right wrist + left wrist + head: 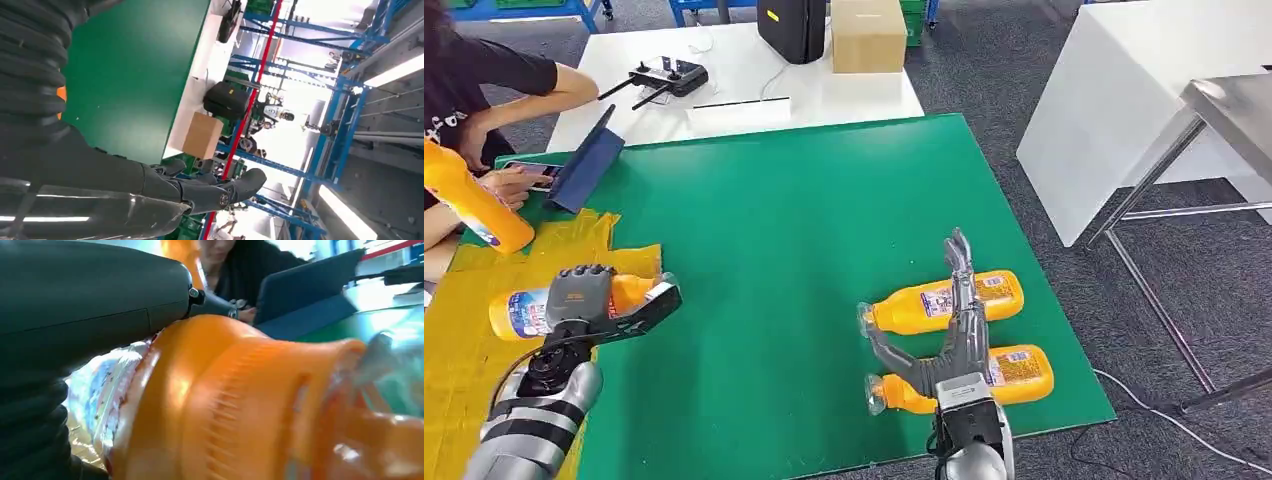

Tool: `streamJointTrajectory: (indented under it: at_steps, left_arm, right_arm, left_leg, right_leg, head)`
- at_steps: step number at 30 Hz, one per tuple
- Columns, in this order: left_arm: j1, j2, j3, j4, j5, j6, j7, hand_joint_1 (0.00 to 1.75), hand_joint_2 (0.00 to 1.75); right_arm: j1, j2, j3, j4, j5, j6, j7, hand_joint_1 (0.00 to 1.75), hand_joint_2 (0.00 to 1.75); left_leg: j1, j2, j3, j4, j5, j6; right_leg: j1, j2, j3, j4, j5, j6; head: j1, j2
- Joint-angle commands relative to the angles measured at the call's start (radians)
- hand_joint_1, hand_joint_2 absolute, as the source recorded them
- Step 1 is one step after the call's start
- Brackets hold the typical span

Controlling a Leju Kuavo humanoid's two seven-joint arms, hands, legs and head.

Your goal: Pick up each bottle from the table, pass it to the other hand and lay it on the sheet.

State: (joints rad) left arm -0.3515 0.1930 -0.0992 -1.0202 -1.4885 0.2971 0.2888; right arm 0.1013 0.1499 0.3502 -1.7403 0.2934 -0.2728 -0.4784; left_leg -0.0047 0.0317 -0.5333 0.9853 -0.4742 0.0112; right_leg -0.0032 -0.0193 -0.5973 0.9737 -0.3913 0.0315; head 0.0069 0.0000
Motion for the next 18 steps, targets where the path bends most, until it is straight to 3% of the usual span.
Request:
streamJointTrajectory:
  at_steps: [1,18]
  left_arm:
    - [-0.084,-0.039,0.073,0.188,0.01,0.021,-0.005,0.0,1.75]
    - [-0.087,-0.066,0.086,0.226,0.102,0.008,-0.095,0.0,1.75]
  right_arm:
    - [-0.049,-0.012,0.017,0.048,-0.001,-0.006,0.012,0.0,1.75]
    - [-0.054,-0.016,0.017,0.059,-0.001,-0.016,0.023,0.0,1.75]
  left_leg:
    - [0.001,-0.003,0.002,0.0,0.0,-0.001]
    - [0.002,-0.004,0.003,0.0,0.0,-0.001]
  right_leg:
    - [0.001,0.0,0.003,-0.001,0.0,0.0]
    - [0.001,0.0,0.004,-0.001,-0.001,0.0]
  head:
    - [0.0,0.0]
    - [0.0,0.0]
